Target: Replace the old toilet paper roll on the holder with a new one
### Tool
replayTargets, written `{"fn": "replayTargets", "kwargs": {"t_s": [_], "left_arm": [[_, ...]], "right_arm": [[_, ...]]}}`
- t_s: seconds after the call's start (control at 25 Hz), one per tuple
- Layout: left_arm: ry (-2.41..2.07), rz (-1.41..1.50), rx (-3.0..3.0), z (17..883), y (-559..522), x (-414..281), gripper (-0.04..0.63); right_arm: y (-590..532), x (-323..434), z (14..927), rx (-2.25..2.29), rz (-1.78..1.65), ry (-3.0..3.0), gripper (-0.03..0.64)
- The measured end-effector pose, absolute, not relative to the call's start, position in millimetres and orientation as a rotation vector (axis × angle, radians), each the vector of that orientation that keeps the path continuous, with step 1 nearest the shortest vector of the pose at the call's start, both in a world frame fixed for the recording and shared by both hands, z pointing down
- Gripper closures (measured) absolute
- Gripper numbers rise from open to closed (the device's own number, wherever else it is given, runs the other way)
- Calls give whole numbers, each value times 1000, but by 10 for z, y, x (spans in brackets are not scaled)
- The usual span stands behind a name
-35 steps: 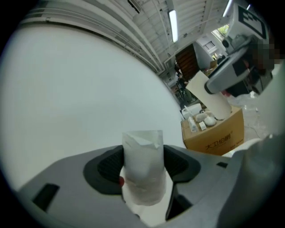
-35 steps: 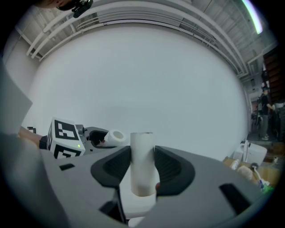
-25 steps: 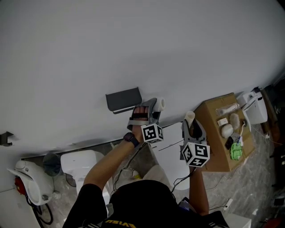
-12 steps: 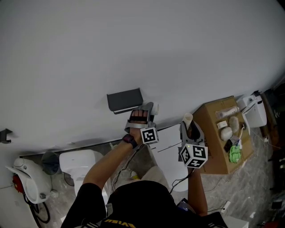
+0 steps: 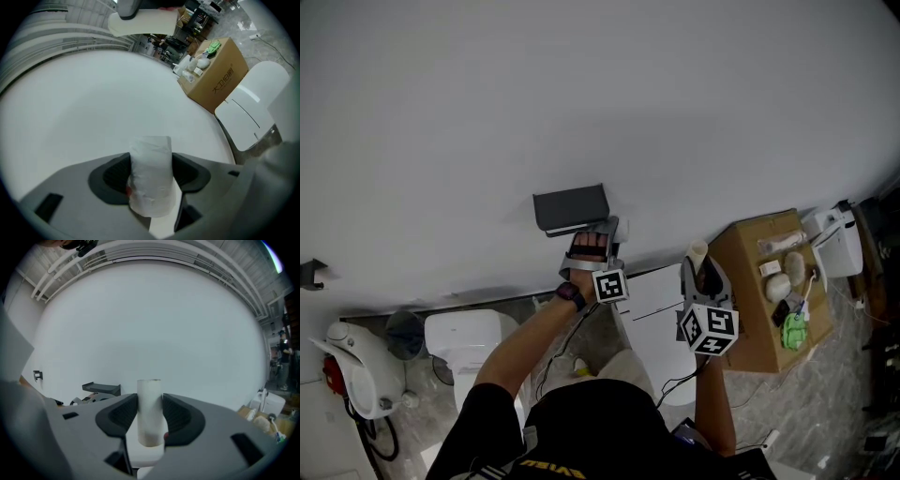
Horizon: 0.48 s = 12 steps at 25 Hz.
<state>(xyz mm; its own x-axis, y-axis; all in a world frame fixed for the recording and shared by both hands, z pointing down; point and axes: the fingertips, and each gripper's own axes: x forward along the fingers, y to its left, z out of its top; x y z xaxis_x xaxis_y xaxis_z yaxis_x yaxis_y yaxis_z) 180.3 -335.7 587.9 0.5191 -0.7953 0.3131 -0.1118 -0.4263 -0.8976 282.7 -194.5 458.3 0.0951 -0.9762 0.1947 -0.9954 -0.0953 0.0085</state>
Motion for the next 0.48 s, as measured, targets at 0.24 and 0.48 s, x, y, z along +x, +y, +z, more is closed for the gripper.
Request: {"fn": "replayTargets", "kwargs": {"t_s": [0.24, 0.48], "left_arm": [[675, -1011, -1815, 6154, -3391, 1703, 324], [692, -1017, -1809, 6151, -3407, 1664, 324]], "right_arm": [[-1925, 2784, 4568, 2188, 159, -1998, 446], [-1917, 2753, 4564, 2186, 162, -2003, 446]]}}
